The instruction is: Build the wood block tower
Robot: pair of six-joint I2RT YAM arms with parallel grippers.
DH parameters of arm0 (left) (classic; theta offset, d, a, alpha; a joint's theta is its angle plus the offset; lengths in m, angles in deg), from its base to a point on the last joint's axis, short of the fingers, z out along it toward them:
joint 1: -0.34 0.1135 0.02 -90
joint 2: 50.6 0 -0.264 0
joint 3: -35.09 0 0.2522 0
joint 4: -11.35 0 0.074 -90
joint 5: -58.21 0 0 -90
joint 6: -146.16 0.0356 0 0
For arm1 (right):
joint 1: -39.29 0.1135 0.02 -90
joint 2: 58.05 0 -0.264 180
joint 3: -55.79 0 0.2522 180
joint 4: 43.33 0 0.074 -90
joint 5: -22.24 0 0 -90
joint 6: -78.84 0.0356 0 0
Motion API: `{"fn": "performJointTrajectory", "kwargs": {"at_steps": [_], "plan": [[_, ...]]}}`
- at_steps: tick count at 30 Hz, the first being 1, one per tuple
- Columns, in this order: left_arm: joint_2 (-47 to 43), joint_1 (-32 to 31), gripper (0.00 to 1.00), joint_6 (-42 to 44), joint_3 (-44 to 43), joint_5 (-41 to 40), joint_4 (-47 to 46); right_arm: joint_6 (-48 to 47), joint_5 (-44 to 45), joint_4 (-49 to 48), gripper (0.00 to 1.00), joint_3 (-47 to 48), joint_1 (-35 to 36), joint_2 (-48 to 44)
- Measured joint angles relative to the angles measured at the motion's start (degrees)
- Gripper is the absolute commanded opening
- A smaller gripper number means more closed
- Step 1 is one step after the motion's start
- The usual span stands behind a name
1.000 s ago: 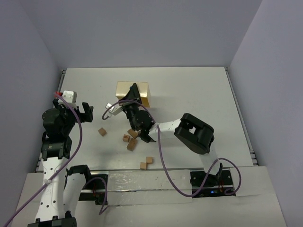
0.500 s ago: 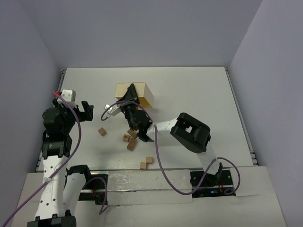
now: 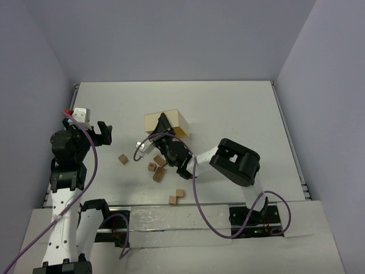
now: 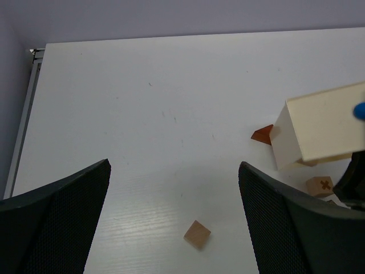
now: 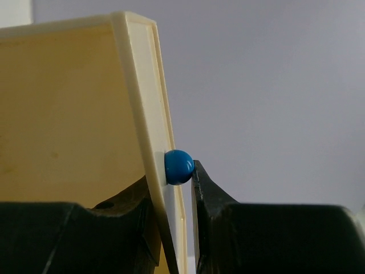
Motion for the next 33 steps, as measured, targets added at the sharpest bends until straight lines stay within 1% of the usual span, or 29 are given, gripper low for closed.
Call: {"fn": "performJointTrajectory", "kwargs": {"at_steps": [3,9,13,25,29,33], "plan": [[-0.01,0.0,0.99,-0.01,0.01,0.03,-0.28,-0.03,-3.17,0.08,0.0,-5.95,-0.37,-1.26],[0.13,0.02,0.99,-0.09,0.03,0.2,-0.74,-0.12,-11.45,-0.62,0.0,-6.54,-3.93,-1.24],[0.63,0.0,0.99,-0.12,0.03,0.23,-0.99,-0.12,-14.26,-0.78,0.0,-9.0,-5.83,-3.05],[-0.31,0.0,0.99,-0.1,0.1,0.2,-1.04,-0.1,-10.77,0.1,0.0,-8.69,-6.03,-4.25],[-0.23,0.0,0.99,-0.22,0.1,0.23,-1.07,-0.07,-9.5,1.34,0.0,-9.12,-8.32,-9.29],[-0.37,0.02,0.99,-0.57,0.1,0.2,-1.09,-0.14,-6.16,-0.1,0.0,-8.12,-9.23,-12.94]]}}
